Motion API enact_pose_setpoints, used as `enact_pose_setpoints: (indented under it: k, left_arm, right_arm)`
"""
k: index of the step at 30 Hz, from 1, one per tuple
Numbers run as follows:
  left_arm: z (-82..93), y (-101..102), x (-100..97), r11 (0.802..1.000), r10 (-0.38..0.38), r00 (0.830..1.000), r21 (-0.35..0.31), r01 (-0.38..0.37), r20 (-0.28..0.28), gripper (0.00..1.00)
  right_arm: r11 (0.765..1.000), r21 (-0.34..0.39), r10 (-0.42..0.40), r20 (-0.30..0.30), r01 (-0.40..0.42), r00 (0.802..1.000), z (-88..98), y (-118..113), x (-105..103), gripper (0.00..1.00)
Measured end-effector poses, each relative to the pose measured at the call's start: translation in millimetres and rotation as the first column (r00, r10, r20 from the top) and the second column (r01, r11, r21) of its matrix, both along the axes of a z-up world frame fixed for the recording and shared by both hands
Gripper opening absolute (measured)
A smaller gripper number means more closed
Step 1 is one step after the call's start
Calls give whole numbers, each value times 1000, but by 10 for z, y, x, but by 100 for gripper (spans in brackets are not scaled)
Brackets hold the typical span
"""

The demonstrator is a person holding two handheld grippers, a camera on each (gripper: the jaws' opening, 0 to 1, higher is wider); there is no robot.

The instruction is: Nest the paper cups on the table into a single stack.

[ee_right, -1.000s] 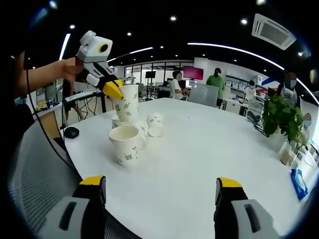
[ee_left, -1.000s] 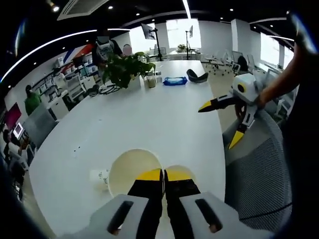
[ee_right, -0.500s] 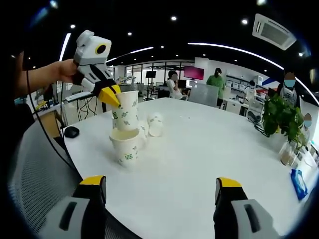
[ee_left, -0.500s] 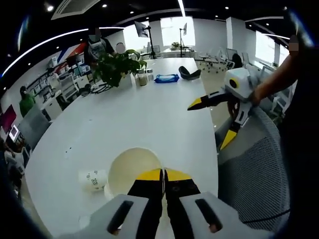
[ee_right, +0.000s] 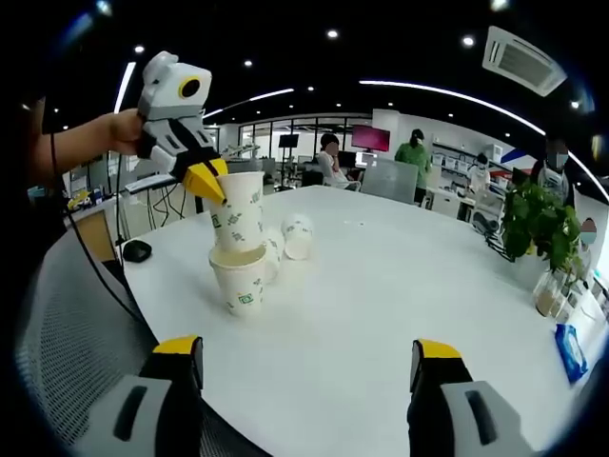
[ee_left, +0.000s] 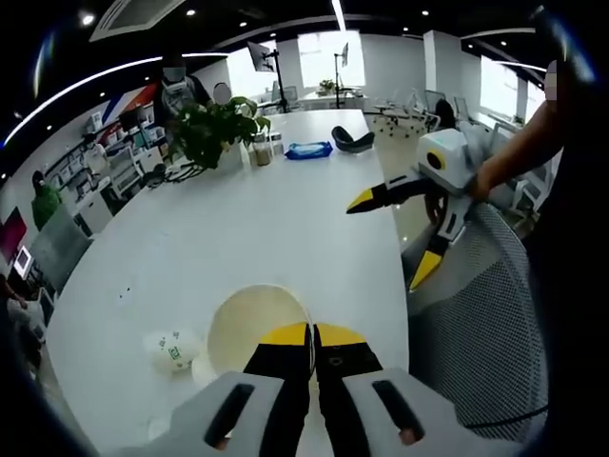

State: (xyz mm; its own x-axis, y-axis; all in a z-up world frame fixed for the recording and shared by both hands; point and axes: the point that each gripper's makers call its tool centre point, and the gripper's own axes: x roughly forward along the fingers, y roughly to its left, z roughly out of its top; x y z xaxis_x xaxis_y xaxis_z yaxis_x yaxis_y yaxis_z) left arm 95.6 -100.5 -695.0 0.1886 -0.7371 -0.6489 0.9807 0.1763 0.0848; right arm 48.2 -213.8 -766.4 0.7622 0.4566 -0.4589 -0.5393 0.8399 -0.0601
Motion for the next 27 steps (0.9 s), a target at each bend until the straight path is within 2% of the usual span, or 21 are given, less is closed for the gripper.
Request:
enact_pose_setpoints:
  k: [5, 8, 14, 18, 21, 27]
  left_arm:
    - [-110, 6, -22, 1000, -10, 1000, 27, 10, -7, 0]
    - [-173, -21, -35, 1000, -9, 1000, 19, 10, -22, 0]
    - [-385, -50, -95, 998, -31, 998, 49, 33, -52, 0]
    - [-483, -42, -103, 996, -40, 998, 75, 43, -39, 0]
    - [-496, -27, -118, 995, -49, 998, 88, 52, -39, 4]
    - [-458, -9, -115, 995, -51, 998, 78, 54, -43, 6]
  right_arm:
    - [1000, -2, 1, -2, -1, 1000, -4, 2, -1, 90]
    - [1000, -3, 3, -4, -3, 1000, -9, 2, -3, 90]
    - [1000, -4, 6, -13, -6, 1000, -31, -2, -10, 90]
    - [1000, -4, 7, -15, -7, 1000, -37, -4, -10, 89]
    - [1000, -5, 3, -14, -3, 1000, -35, -7, -6, 89]
    - [1000, -6, 3, -16, -3, 1000, -37, -6, -4, 89]
